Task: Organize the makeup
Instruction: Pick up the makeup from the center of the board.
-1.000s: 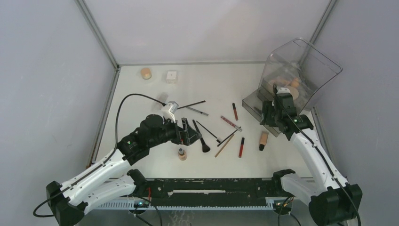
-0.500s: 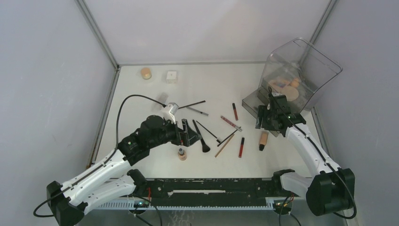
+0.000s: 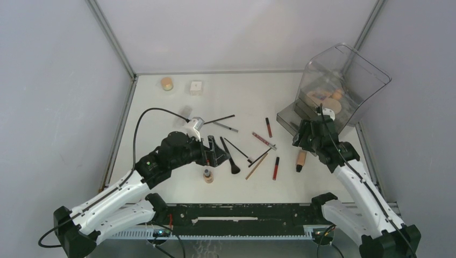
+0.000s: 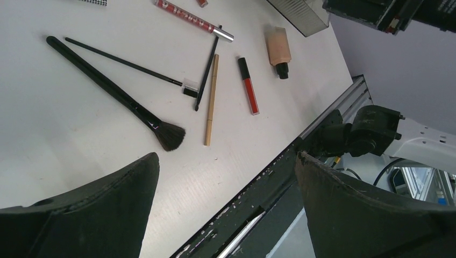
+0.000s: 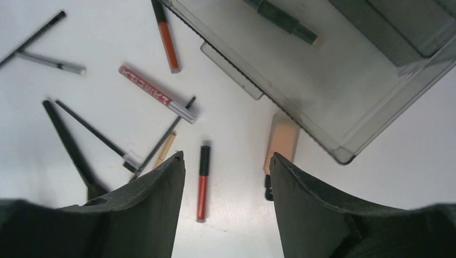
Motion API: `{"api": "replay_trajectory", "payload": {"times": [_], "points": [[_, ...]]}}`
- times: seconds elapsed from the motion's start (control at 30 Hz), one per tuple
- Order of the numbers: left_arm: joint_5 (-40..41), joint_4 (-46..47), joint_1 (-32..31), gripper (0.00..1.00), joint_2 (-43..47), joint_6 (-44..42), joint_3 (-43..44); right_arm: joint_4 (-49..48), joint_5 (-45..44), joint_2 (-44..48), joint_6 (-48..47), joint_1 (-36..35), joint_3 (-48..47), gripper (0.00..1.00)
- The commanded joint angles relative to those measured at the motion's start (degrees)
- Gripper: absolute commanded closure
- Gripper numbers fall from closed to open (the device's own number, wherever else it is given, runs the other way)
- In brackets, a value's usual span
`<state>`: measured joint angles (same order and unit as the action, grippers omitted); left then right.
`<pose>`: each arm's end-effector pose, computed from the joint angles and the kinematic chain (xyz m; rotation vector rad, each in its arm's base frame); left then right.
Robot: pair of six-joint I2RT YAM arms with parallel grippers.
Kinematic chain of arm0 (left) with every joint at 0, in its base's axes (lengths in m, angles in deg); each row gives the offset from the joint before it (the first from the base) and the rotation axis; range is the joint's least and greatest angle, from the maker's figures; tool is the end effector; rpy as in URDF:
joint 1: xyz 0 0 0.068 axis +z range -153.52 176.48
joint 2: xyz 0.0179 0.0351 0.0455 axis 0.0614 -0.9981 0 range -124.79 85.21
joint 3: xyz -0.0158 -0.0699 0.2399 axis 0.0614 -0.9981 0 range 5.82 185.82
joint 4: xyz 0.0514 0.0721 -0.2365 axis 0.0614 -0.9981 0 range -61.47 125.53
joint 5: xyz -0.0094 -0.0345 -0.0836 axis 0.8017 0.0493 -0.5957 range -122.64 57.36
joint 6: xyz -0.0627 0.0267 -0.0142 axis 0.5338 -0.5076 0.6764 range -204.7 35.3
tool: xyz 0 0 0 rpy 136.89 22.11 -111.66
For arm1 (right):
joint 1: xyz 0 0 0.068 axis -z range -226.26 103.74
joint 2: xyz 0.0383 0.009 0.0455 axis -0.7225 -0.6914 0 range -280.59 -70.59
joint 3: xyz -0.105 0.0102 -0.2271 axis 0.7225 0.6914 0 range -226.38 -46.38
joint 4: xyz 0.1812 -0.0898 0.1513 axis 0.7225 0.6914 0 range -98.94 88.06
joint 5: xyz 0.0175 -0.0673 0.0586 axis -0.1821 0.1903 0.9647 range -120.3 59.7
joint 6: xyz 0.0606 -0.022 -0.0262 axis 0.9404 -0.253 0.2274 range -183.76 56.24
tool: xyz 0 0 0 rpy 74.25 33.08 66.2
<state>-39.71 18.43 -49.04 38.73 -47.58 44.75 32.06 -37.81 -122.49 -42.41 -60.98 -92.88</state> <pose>0.1449 -0.1575 0.2624 0.2430 2.1430 -1.0126 0.1965 0.0440 0.2463 0.1995 2.3682 0.1460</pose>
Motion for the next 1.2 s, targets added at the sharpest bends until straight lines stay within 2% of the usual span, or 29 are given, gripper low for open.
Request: {"api": "replay_trajectory", "payload": {"times": [0.0, 0.1, 0.3, 0.6, 0.7, 0.9, 1.03, 1.17], "points": [[0.7, 2.1, -0.1, 0.00, 0.8, 0.5, 0.6, 3.7, -11.8, 2.9, 19.4, -6.4, 3.7, 0.32], [0.6, 2.3, -0.1, 0.00, 0.9, 0.7, 0.4, 4.6, -16.1, 5.2, 27.5, -9.1, 8.2, 0.31], [0.8, 2.4, -0.1, 0.00, 1.1, 1.0, -0.4, 0.4, -20.2, 5.8, 32.8, -10.6, 14.3, 0.30], [2.9, 1.7, -0.1, 0.00, 3.7, 1.1, -2.0, -6.5, -22.8, -9.2, 31.1, -10.6, 15.4, 0.33], [3.1, 0.4, -0.1, 0.00, 3.8, 0.7, -1.4, -9.6, -20.7, -12.7, 29.8, -10.9, 15.2, 0.37], [3.7, 0.1, -0.1, 0.00, 4.6, 0.8, -1.8, -12.4, -18.9, -12.4, 26.1, -11.8, 15.2, 0.56], [3.7, 0.1, -0.1, 0.00, 4.4, 0.7, -1.8, -12.6, -14.2, -6.5, 21.8, -13.0, 14.8, 0.71], [3.7, 0.5, -0.1, 0.00, 3.9, 0.6, -1.9, -17.4, -2.2, 1.9, 15.0, -14.2, 14.6, 0.74]]}}
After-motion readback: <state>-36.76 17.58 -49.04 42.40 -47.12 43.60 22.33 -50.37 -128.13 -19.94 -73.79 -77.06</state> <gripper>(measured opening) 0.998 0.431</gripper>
